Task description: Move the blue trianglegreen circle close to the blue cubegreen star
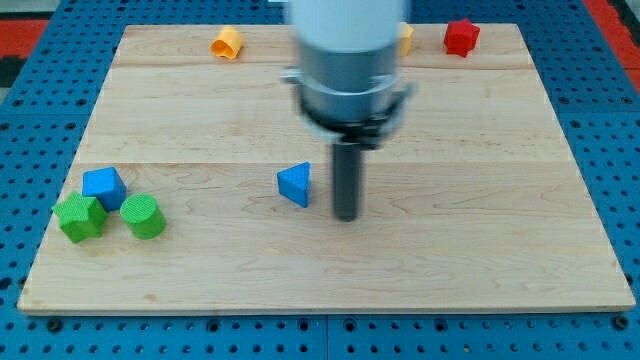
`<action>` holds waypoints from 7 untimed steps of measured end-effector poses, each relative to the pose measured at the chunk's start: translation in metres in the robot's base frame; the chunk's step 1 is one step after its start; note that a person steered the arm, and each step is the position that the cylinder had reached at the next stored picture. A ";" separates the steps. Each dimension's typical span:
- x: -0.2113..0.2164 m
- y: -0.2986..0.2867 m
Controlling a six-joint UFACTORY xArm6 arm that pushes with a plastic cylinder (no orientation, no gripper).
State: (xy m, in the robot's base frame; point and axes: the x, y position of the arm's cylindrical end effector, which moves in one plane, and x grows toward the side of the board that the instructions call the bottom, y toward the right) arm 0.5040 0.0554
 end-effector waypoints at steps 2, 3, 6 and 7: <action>-0.021 -0.116; -0.043 -0.184; -0.023 -0.222; -0.050 -0.172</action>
